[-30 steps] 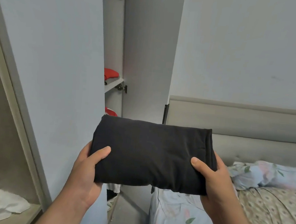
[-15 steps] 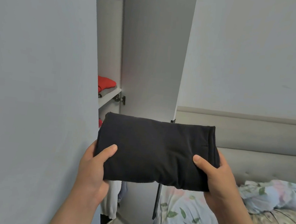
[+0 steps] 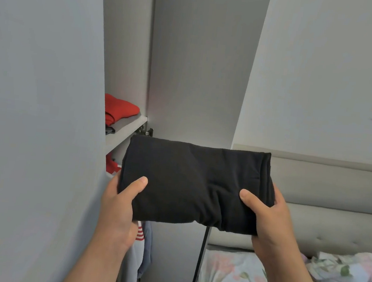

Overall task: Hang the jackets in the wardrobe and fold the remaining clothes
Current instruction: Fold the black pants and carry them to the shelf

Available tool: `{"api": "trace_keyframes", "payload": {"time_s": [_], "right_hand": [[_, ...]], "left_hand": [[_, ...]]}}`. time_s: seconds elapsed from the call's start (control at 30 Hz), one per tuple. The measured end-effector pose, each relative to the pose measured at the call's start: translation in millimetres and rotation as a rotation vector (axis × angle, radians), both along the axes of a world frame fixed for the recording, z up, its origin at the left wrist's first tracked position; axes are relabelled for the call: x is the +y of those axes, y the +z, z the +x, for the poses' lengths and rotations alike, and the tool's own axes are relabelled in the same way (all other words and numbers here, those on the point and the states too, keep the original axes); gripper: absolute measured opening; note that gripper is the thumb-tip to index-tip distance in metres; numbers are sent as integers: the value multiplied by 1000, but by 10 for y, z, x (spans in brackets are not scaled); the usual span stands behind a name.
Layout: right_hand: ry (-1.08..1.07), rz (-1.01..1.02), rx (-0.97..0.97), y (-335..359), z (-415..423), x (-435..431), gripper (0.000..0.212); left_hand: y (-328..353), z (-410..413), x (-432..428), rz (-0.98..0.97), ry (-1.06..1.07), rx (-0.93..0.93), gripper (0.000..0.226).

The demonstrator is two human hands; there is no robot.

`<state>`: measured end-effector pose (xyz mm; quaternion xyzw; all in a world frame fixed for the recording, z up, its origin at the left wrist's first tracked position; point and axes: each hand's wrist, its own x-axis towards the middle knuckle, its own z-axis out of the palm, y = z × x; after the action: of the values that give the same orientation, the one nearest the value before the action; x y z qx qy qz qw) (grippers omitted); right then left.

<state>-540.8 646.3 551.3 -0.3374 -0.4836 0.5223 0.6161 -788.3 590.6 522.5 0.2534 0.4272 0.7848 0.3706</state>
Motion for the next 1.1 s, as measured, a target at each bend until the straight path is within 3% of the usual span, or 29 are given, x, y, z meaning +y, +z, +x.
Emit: {"api": "trace_keyframes", "payload": {"time_s": [0.37, 0.63, 0.9, 1.1], "right_hand": [[142, 152, -18, 72, -701, 1508, 39], [298, 287, -16, 260, -1433, 2408, 51], [446, 382, 87, 581, -2090, 2879, 51], [620, 280, 284, 854, -2438, 3052, 55]], "left_hand": [[77, -411, 1126, 106, 274, 54, 41], [358, -800, 1697, 174, 489, 68, 37], [722, -1062, 1865, 284, 706, 127, 42], [785, -1166, 1906, 279, 852, 64, 52]]}}
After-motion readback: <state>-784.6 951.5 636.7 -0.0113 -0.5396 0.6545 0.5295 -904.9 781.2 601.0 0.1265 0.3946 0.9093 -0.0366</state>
